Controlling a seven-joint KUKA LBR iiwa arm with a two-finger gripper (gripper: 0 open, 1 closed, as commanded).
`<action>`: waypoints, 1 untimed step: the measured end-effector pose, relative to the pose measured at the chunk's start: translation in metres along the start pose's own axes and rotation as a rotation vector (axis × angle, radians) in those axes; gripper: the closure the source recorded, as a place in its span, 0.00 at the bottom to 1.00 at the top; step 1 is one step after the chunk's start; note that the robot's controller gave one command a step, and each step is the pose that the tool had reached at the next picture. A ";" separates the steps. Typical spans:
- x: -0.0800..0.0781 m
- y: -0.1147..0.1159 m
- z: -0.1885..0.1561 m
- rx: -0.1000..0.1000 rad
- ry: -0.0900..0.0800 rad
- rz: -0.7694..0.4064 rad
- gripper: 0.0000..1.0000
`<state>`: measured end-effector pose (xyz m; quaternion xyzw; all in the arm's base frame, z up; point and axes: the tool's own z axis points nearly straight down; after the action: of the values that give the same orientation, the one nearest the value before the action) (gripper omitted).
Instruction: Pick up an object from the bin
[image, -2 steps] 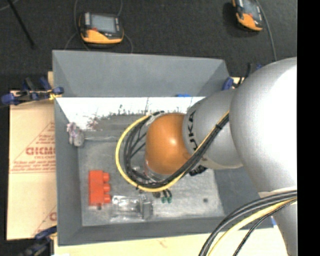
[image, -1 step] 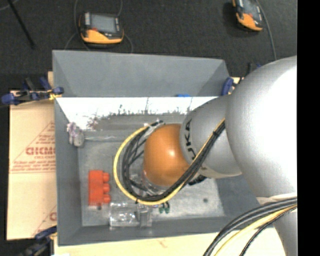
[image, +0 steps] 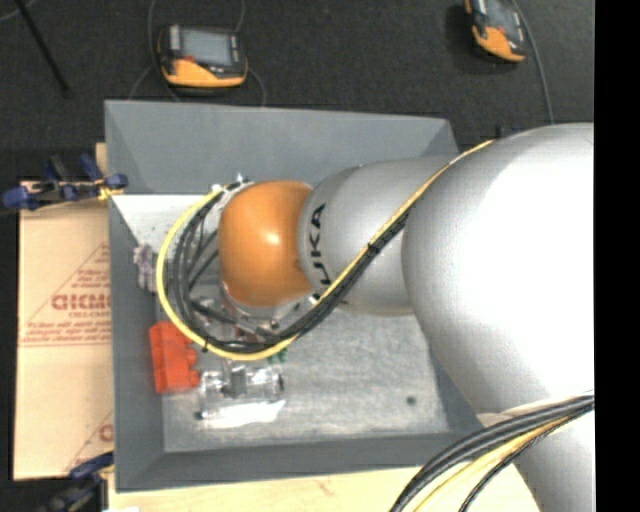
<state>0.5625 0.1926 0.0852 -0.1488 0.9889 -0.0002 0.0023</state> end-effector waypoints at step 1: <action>0.036 -0.034 0.014 -0.001 0.000 -0.298 0.00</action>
Offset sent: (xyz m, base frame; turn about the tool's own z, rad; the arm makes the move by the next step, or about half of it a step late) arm -0.0254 -0.0427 -0.0152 -0.3003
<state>0.5386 0.1495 0.0711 -0.2941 0.9558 0.0000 0.0020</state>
